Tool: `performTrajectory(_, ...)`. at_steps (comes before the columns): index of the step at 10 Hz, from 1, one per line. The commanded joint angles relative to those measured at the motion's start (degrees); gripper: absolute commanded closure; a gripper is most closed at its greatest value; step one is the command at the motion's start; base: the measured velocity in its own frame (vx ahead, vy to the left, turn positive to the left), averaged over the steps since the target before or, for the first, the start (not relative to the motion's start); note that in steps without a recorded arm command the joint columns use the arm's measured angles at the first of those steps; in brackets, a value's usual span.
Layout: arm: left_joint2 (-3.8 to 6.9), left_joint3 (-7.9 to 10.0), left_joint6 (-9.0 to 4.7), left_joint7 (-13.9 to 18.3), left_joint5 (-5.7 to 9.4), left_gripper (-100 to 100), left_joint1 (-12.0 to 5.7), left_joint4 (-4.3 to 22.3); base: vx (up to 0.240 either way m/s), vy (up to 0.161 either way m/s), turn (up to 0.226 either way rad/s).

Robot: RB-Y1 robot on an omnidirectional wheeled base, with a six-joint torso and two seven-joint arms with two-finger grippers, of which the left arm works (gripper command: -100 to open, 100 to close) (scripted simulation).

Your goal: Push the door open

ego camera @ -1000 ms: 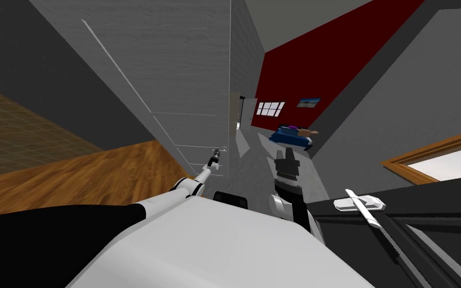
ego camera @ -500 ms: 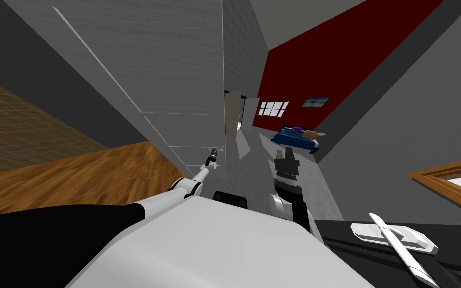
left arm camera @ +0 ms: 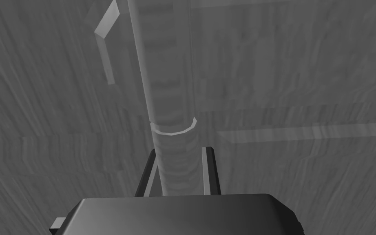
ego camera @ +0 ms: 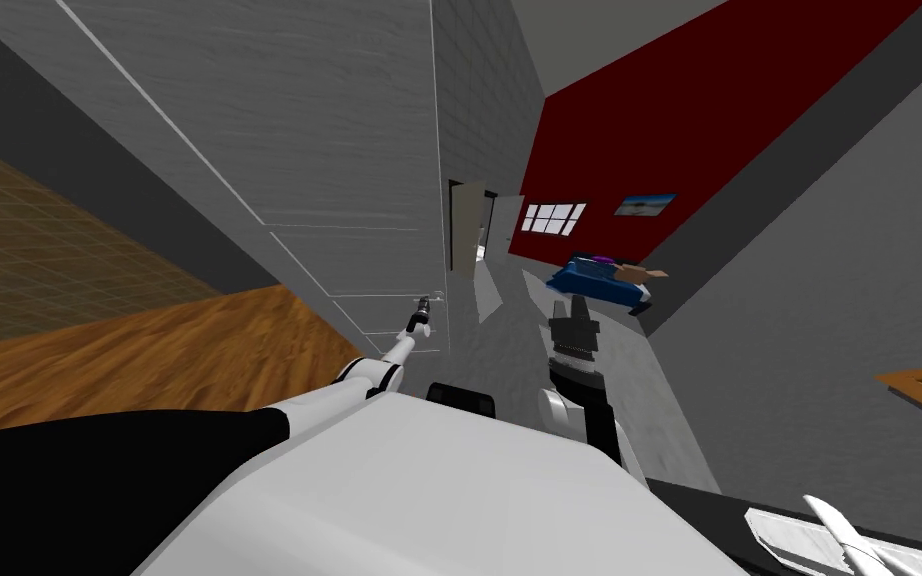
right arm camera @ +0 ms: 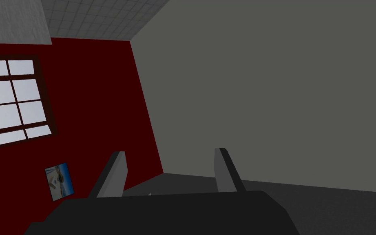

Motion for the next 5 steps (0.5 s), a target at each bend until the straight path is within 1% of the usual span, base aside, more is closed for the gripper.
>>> performTrajectory(1, 0.78, 0.92, -0.89, 0.0, 0.33, 100, -0.49, 1.0, 0.153, -0.115, 0.073)
performTrajectory(5, 1.68, 2.99, -1.12, -0.6, 1.07, 100, -0.38, 1.4, 0.157, -0.097, 0.065)
